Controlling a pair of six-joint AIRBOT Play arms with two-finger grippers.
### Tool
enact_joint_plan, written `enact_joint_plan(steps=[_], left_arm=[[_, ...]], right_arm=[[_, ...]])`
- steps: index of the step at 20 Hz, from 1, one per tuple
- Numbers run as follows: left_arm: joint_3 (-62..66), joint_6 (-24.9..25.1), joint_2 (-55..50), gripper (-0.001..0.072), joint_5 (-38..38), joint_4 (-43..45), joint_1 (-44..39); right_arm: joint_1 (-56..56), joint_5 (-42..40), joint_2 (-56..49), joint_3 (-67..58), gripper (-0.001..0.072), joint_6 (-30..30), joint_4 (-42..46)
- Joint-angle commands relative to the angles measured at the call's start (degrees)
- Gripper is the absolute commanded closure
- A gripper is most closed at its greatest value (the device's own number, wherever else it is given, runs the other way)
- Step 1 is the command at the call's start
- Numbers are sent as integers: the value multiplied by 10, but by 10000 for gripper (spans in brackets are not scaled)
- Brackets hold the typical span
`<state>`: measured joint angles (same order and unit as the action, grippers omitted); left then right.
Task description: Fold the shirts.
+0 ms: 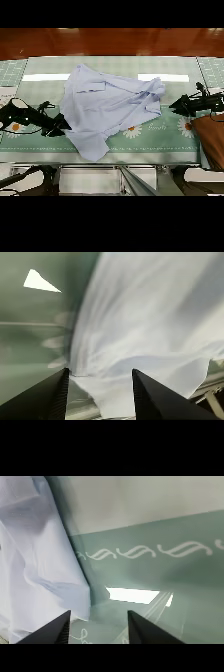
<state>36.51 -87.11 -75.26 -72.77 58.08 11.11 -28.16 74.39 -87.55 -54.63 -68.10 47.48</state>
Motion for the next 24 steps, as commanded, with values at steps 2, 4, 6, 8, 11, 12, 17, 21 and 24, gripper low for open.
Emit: enact_joint_plan(steps=[2,4,6,8,11,12,17,21,24], left_arm=[[-2,8,-22,377,57,14,-85],[-1,31,-21,685,54,13,-97],[5,38,-21,685,46,13,-97],[9,39,-20,685,43,13,-97],[18,39,-19,685,44,8,-97],[27,39,-17,685,44,7,-97],[179,67,74,686,33,-64,-49],[392,70,199,686,90,-111,10],[532,70,265,686,120,-110,33]], right_arm=[[30,-5,-7,1,295,3,-14],[68,-22,-15,0,295,2,-15],[96,-44,-28,0,295,-19,-13],[119,-56,-45,-2,295,-30,-17],[159,-56,-59,-21,408,-30,-26],[172,-47,-59,-35,600,-27,-30],[183,59,9,-216,688,-27,-47],[183,47,139,-452,688,-87,38],[183,46,220,-573,688,-116,86]])
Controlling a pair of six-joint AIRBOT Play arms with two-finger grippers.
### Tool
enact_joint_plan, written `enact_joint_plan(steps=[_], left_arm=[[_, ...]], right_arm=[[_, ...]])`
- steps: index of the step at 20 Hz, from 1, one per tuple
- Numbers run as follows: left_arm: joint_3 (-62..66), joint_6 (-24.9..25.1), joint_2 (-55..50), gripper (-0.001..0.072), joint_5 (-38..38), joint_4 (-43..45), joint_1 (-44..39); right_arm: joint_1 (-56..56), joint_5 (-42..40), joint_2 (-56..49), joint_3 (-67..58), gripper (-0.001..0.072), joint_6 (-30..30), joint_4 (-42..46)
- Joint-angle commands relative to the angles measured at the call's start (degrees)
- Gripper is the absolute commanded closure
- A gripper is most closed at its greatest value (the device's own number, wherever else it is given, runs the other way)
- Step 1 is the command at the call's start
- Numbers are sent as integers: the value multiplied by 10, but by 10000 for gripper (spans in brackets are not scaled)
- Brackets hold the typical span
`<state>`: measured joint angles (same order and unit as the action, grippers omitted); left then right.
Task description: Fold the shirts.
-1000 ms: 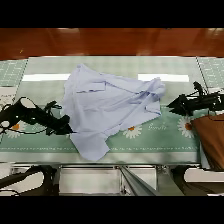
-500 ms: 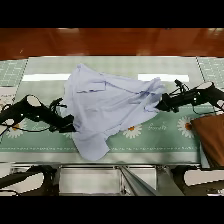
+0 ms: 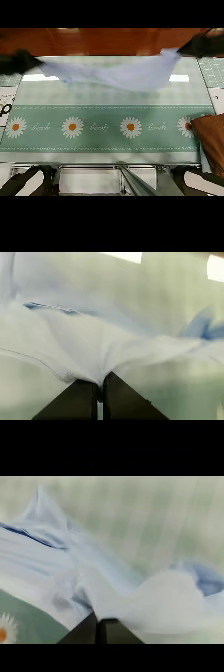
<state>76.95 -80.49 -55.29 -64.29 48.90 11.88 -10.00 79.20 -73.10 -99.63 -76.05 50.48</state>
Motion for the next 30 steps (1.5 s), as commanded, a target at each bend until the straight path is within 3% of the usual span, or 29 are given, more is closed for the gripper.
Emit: enact_joint_plan(steps=[1,6,10,14,17,19,24,27,30], left_arm=[[166,4,85,685,39,-17,31],[249,3,193,685,39,37,50],[249,-10,290,685,24,119,50],[231,-39,304,685,-54,143,50],[149,-42,289,685,-66,139,50],[74,-40,263,685,-58,118,49],[-81,58,109,685,45,-42,49],[-82,101,-35,685,115,-70,35],[-59,125,-166,685,207,-69,4]], right_arm=[[1,-7,108,-140,688,-44,64],[1,-22,269,-144,688,-63,116],[1,35,350,-144,688,-86,176],[1,80,363,-140,688,-99,205],[1,73,352,-83,688,-98,195],[1,73,330,-22,688,-87,169],[1,-38,210,141,688,-27,96],[1,-98,81,157,688,-10,81],[1,-169,-50,154,688,23,11]])
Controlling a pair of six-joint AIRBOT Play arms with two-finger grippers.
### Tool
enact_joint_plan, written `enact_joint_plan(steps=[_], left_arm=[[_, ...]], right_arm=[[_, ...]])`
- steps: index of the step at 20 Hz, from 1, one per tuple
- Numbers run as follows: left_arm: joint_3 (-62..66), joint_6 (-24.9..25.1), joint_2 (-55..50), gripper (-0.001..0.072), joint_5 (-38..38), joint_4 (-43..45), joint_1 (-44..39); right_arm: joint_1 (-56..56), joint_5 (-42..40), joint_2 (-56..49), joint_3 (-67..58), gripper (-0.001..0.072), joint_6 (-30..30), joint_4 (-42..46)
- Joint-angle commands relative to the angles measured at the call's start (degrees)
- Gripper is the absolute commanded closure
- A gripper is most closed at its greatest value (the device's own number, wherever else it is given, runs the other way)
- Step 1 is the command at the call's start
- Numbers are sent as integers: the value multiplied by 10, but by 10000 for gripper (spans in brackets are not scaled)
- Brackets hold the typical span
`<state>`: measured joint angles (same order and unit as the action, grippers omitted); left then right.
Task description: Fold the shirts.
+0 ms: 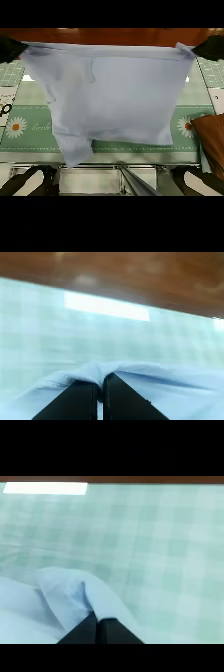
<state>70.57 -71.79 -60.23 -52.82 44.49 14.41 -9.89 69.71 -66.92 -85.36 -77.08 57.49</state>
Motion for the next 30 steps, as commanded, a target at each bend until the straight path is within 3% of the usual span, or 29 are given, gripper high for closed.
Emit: enact_joint_plan(steps=[1,4,8,9,10,11,12,14,17,19,23,30], left_arm=[[21,39,-161,685,116,-25,-31],[76,38,-267,685,161,-25,-59],[97,20,-331,678,156,-25,-96],[98,9,-334,571,142,-25,-97],[99,6,-331,310,117,-25,-92],[106,-5,-327,200,73,-19,-77],[120,-13,-323,200,12,-2,-56],[149,-78,-314,200,-142,73,4],[96,-79,-274,202,-323,169,91],[-23,-67,-214,201,-314,171,137],[-231,-70,-133,201,-248,139,210],[-293,-32,-184,201,-178,34,203]], right_arm=[[0,-92,-152,5,688,43,-83],[0,-137,-267,-33,688,59,-151],[0,-150,-356,-61,679,55,-247],[-5,-147,-362,-61,514,53,-263],[-17,-134,-362,-62,292,52,-276],[-38,-96,-358,-72,294,52,-287],[-63,-42,-355,-88,295,51,-286],[-123,79,-336,-103,295,45,-270],[-191,169,-274,-54,295,33,-99],[-218,148,-220,41,295,25,-45],[-231,71,-123,258,295,63,-69],[-231,81,-74,331,295,84,-94]])
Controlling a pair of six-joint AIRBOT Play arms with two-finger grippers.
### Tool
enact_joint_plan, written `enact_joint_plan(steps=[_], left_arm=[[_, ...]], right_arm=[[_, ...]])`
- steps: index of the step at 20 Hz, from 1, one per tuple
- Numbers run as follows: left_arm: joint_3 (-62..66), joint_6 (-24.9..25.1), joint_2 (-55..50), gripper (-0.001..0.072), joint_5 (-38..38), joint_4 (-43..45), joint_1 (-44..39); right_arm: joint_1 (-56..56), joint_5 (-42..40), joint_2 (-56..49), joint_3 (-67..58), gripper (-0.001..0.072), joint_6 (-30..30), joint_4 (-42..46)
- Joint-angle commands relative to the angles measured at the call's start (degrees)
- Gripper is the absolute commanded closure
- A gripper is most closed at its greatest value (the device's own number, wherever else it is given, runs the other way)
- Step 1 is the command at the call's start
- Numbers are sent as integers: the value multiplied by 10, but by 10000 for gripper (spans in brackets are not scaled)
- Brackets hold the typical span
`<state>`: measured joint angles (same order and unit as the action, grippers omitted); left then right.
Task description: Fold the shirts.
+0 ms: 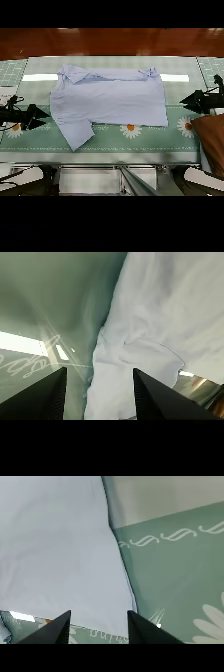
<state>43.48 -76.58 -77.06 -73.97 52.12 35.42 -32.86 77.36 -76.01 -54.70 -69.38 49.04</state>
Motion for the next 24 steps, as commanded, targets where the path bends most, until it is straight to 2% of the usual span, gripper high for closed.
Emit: enact_joint_plan(steps=[1,6,7,8,9,12,14,17,22,24], left_arm=[[-22,16,-26,201,41,-45,-18],[-15,20,-80,202,82,-77,-76],[-8,26,-83,256,82,-76,-89],[-1,37,-83,567,77,-76,-99],[8,60,-83,687,68,-76,-109],[32,67,-82,685,42,-76,-115],[37,67,-80,685,39,-76,-115],[37,67,-80,685,39,-76,-115],[37,67,-80,685,41,-76,-115],[37,67,-80,685,41,-76,-115]], right_arm=[[-1,6,17,24,295,7,-16],[-1,4,17,24,295,7,-30],[-1,6,17,24,295,7,-24],[-1,6,17,24,295,7,-11],[-1,3,17,24,295,0,22],[-1,-5,17,44,295,-64,136],[-1,-5,16,81,295,-61,115],[0,0,-2,127,295,-24,58],[65,-26,-48,130,295,-28,39],[94,-45,-75,120,295,-28,3]])
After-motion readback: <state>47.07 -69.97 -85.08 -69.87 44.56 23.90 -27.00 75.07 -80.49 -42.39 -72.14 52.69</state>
